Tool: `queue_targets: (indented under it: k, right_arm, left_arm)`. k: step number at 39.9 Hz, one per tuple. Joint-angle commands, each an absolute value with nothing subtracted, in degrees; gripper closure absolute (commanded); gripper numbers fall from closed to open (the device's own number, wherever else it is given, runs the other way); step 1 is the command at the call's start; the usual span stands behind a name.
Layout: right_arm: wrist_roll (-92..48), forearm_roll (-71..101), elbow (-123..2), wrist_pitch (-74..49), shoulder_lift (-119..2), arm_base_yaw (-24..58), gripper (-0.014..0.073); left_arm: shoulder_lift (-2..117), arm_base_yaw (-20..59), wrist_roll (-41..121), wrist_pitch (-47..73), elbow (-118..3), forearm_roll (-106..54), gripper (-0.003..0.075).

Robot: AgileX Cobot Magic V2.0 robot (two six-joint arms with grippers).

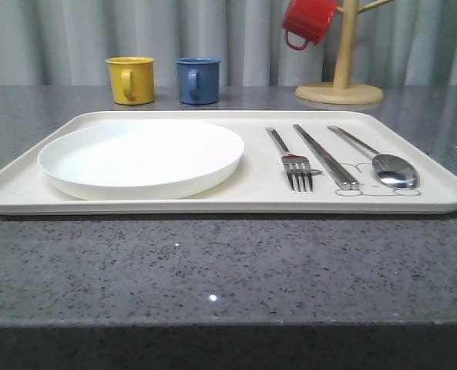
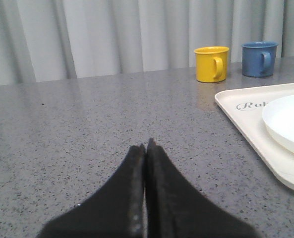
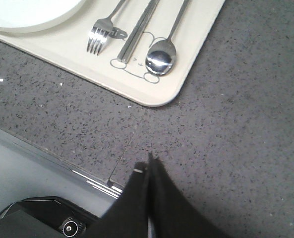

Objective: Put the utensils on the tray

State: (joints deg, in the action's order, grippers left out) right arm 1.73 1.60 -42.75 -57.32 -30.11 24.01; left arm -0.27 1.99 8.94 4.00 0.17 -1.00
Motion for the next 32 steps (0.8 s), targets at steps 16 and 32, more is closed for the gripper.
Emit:
queue_targets:
  k: [16,32]
  right_arm:
    - [1.12,0.93,-44.18,-53.65,-30.33,24.07,0.0662]
    - [1.12,0.55,-28.86,-40.39,-15.82,10.44,0.0662]
  left_arm:
    - [-1.67,1.85,8.71,-1.38,0.29,-1.16,0.0738]
    - [-1.57,1.85,8.71,-1.38,0.29,-1.16,0.0738]
